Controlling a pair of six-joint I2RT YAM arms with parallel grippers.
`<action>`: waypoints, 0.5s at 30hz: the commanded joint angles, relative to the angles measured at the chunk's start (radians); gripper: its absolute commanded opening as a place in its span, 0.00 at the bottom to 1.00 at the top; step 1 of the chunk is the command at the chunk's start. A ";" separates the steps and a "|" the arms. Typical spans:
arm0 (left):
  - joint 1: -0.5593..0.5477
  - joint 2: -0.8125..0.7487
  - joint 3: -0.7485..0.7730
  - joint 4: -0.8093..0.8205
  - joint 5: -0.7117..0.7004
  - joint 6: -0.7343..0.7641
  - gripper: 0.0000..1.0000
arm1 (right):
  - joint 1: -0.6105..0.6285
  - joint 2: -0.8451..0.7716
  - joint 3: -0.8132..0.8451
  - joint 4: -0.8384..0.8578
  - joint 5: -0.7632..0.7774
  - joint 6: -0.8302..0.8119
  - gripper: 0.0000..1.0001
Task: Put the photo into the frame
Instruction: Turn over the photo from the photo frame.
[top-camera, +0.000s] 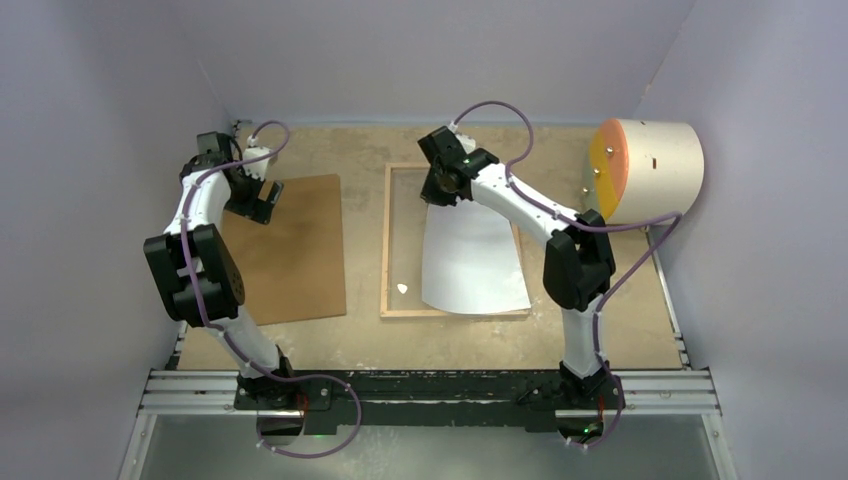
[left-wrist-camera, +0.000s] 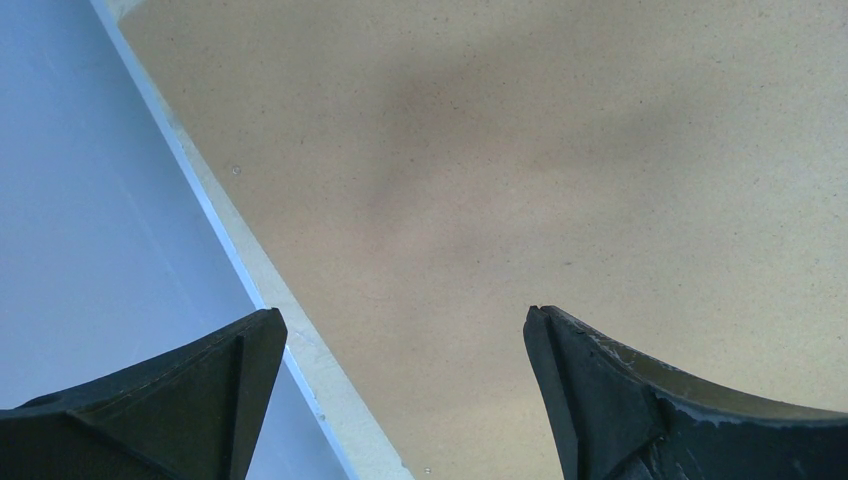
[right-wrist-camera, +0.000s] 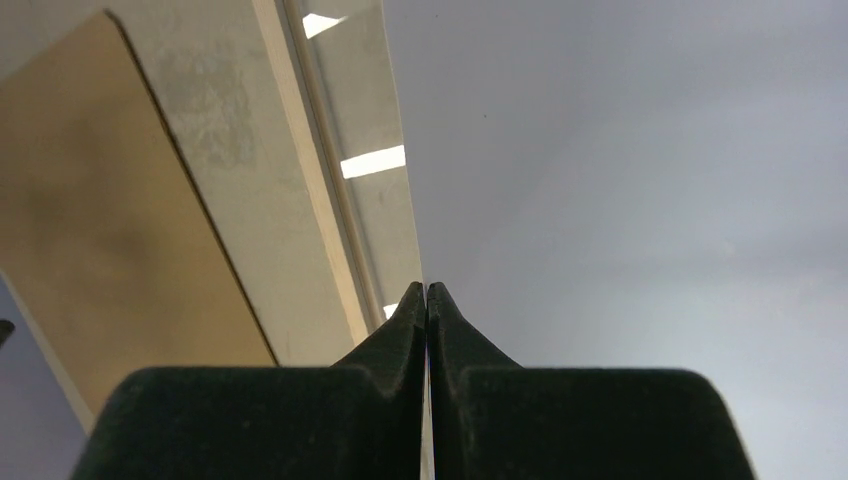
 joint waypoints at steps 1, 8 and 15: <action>-0.007 -0.010 -0.006 0.021 -0.001 0.012 0.98 | 0.025 -0.024 0.051 0.044 0.170 0.087 0.00; -0.007 -0.004 -0.007 0.020 -0.002 0.012 0.98 | 0.031 0.036 0.097 0.035 0.227 0.071 0.00; -0.007 0.001 -0.010 0.021 -0.009 0.020 0.98 | 0.031 0.041 0.070 0.056 0.269 0.015 0.00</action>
